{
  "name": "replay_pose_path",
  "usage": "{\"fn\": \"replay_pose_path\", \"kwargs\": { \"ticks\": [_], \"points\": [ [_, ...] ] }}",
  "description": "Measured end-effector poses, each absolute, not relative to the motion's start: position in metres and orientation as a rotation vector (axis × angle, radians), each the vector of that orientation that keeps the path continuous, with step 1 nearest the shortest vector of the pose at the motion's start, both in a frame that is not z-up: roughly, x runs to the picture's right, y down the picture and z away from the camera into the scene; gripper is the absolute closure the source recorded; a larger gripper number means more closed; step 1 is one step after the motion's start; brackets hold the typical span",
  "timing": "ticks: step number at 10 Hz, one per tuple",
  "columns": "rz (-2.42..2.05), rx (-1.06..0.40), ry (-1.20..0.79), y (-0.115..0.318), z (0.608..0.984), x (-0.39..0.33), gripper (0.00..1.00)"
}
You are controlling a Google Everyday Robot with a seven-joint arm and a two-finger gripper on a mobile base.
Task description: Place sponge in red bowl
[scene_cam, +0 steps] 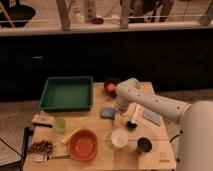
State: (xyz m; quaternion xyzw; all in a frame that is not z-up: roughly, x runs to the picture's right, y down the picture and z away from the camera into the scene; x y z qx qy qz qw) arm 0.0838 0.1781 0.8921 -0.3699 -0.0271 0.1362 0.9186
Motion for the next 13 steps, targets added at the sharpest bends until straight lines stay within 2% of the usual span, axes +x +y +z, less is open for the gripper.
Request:
{"fn": "replay_pose_path", "kwargs": {
  "ticks": [6,7,9,10,11,13],
  "points": [
    [0.193,-0.756,-0.064,0.178,0.898,0.060,0.21],
    [0.193,-0.756,-0.064,0.178,0.898,0.060,0.27],
    [0.183,-0.756,-0.062,0.177,0.898,0.058,0.47],
    [0.185,-0.749,-0.068,0.174,0.898,0.057,0.66],
    [0.186,-0.747,-0.069,0.169,0.896,0.056,0.78],
    [0.180,-0.755,-0.066,0.171,0.892,0.057,0.96]
  ]
}}
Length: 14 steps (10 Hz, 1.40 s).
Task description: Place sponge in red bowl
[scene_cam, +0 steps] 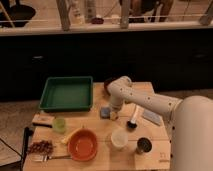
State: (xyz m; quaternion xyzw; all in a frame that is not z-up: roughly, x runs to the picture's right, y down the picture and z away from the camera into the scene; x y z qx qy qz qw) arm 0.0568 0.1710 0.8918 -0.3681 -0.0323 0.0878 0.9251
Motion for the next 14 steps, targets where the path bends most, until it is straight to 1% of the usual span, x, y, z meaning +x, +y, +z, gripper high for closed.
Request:
{"fn": "replay_pose_path", "kwargs": {
  "ticks": [1,5,8,14],
  "points": [
    [0.179,-0.757,-0.065,0.172,0.891,0.057,1.00],
    [0.178,-0.759,-0.065,0.172,0.889,0.058,1.00],
    [0.173,-0.701,-0.075,0.155,0.876,0.062,1.00],
    [0.168,-0.679,-0.096,0.145,0.873,0.061,1.00]
  ]
}}
